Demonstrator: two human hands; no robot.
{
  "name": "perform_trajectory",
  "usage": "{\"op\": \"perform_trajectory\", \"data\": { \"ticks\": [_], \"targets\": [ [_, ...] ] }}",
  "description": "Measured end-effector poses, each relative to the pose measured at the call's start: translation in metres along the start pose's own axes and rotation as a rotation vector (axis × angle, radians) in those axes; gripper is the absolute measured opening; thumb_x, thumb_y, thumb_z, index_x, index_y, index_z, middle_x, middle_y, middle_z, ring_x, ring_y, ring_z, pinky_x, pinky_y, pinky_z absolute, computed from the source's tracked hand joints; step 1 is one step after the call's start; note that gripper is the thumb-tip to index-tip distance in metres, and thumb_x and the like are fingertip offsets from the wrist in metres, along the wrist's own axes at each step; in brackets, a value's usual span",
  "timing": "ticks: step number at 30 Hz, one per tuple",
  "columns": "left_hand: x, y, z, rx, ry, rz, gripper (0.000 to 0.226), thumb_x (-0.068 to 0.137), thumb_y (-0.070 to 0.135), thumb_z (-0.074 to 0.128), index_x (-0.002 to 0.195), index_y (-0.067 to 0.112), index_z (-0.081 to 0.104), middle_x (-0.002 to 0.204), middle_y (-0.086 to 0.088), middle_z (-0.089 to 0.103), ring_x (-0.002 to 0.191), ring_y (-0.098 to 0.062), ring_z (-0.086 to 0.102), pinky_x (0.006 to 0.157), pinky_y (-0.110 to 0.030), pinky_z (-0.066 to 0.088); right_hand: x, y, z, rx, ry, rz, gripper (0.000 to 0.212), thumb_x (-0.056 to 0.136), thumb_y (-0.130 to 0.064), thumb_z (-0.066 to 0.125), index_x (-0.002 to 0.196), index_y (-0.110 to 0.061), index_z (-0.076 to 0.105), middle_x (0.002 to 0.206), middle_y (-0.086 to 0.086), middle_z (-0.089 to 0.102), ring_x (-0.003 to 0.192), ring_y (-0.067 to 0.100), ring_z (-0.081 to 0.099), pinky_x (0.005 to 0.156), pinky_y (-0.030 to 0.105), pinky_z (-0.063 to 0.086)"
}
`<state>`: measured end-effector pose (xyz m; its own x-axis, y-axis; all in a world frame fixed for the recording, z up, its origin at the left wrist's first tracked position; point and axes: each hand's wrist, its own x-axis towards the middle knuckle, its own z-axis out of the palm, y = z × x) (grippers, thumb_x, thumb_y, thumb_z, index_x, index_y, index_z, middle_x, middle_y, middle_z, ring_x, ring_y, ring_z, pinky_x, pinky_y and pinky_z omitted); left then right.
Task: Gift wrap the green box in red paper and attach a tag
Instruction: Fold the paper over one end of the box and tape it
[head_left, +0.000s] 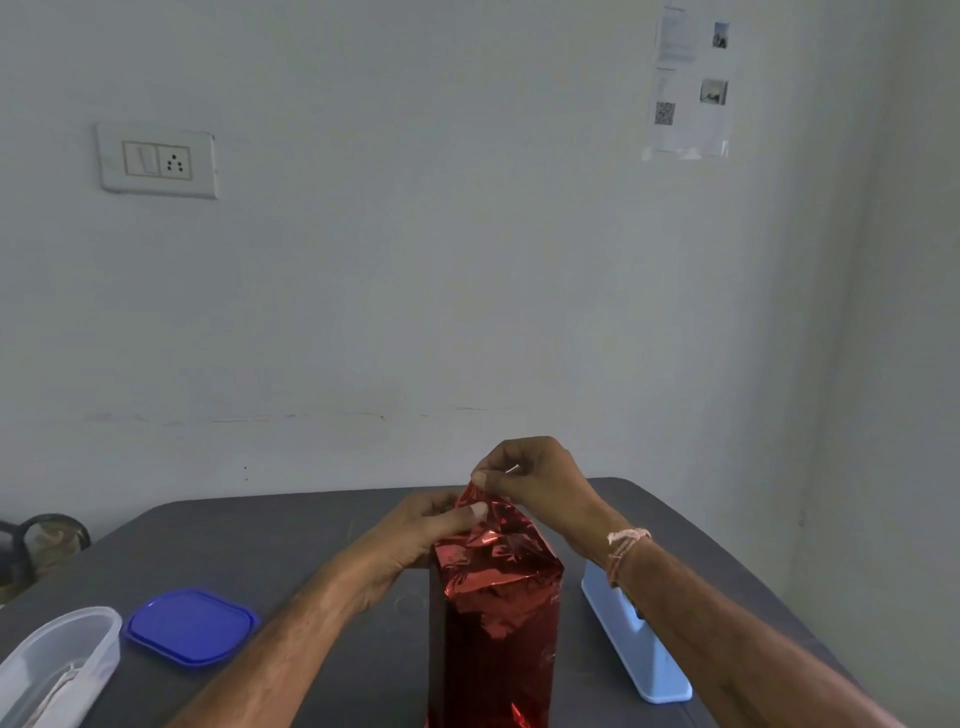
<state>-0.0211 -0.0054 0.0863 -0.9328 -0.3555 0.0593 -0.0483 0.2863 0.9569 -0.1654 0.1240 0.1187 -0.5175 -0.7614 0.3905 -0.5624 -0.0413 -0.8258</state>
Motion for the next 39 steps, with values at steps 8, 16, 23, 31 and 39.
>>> {"op": "perform_trajectory", "data": {
  "ticks": [8, 16, 23, 31, 39],
  "targets": [
    [-0.033, -0.026, 0.014, 0.008, -0.030, 0.061, 0.086, 0.073, 0.028, 0.092, 0.138, 0.044, 0.038, 0.129, 0.017, 0.065, 0.113, 0.011, 0.062, 0.088, -0.008, 0.048, -0.003, -0.005, 0.001, 0.015, -0.009, 0.004, 0.006, 0.089, -0.014, 0.077, 0.084, -0.012, 0.078, 0.076, 0.000, 0.076, 0.066, 0.009, 0.069, 0.065, 0.019, 0.054],
    [-0.032, -0.038, 0.021, -0.019, 0.140, 0.106, 0.069, 0.074, 0.022, 0.090, 0.131, 0.036, 0.055, 0.118, 0.016, 0.072, 0.109, -0.003, 0.069, 0.088, -0.019, 0.054, -0.028, 0.001, -0.006, -0.043, -0.003, -0.062, 0.005, 0.086, -0.019, 0.081, 0.082, -0.019, 0.078, 0.090, -0.002, 0.077, 0.087, 0.013, 0.073, 0.085, 0.026, 0.059],
    [-0.033, -0.044, 0.020, -0.044, 0.171, 0.121, 0.061, 0.073, 0.022, 0.092, 0.124, 0.042, 0.063, 0.123, 0.005, 0.071, 0.110, -0.012, 0.070, 0.098, -0.032, 0.057, -0.057, 0.022, 0.007, -0.159, 0.137, -0.153, 0.014, 0.075, -0.017, 0.089, 0.079, -0.020, 0.076, 0.093, -0.016, 0.070, 0.096, 0.001, 0.064, 0.075, 0.007, 0.042],
    [-0.033, -0.049, 0.025, -0.074, 0.210, 0.136, 0.062, 0.070, 0.020, 0.094, 0.122, 0.042, 0.067, 0.122, 0.003, 0.070, 0.109, -0.011, 0.070, 0.099, -0.032, 0.057, -0.075, 0.038, 0.023, -0.225, 0.251, -0.265, 0.016, 0.077, -0.019, 0.088, 0.075, -0.029, 0.076, 0.087, -0.016, 0.068, 0.096, 0.008, 0.061, 0.076, 0.014, 0.045],
    [-0.033, -0.052, 0.030, -0.072, 0.247, 0.173, 0.062, 0.068, 0.025, 0.095, 0.120, 0.041, 0.068, 0.119, 0.003, 0.071, 0.111, -0.011, 0.068, 0.101, -0.038, 0.056, -0.079, 0.042, 0.025, -0.267, 0.253, -0.317, 0.014, 0.080, -0.016, 0.084, 0.077, -0.027, 0.076, 0.083, -0.016, 0.070, 0.087, 0.011, 0.065, 0.072, 0.027, 0.052]
  ]
}}
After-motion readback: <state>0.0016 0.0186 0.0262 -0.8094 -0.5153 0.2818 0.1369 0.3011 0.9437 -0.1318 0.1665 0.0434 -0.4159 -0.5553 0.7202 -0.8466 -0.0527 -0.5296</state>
